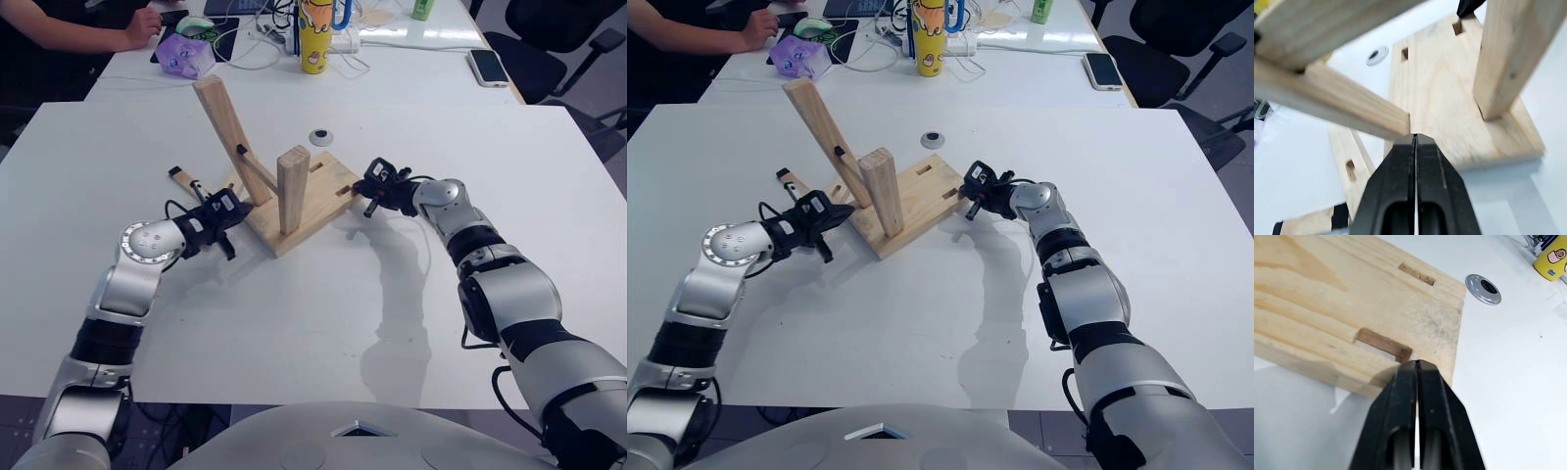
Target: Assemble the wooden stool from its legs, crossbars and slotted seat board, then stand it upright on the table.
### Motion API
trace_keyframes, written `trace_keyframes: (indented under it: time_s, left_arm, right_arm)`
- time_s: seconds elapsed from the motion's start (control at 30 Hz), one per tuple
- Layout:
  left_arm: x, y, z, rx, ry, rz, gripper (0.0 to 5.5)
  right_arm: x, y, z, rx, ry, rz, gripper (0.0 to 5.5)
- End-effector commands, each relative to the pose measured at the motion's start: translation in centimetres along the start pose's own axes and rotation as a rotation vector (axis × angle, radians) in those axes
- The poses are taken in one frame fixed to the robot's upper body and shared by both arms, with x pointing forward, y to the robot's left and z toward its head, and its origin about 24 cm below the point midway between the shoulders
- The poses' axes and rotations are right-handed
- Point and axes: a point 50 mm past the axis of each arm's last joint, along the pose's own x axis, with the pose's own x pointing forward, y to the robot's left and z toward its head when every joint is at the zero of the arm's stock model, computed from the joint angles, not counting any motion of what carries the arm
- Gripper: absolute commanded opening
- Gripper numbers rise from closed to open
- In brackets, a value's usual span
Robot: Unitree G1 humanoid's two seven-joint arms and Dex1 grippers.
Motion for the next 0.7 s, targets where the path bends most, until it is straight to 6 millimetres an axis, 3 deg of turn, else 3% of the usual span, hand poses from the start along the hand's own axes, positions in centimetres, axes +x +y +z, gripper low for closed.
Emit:
trace_keyframes:
  time_s: [0.03,0.17,0.33,0.57,0.7]
  left_arm:
    - [-0.7,-2.5,0.0,-0.007,0.023,-0.161,0.01]
    - [0.4,-5.4,0.6,-0.021,0.016,-0.278,0.01]
    - [1.5,-6.8,0.8,-0.009,0.032,-0.297,0.01]
    - [1.7,-6.0,-1.0,0.020,0.111,-0.180,0.01]
    - [2.1,-5.4,-1.5,0.033,0.135,-0.103,0.01]
  right_arm:
    - [0.2,0.8,-1.0,-0.037,0.105,0.087,0.00]
    - [-0.2,2.3,-3.3,-0.116,0.290,0.262,0.00]
    - [-1.7,4.4,-7.0,-0.154,0.516,0.499,0.00]
    - [-4.2,7.7,-11.1,-0.083,0.635,0.765,0.00]
    - [-4.5,9.6,-11.3,-0.047,0.573,0.904,0.00]
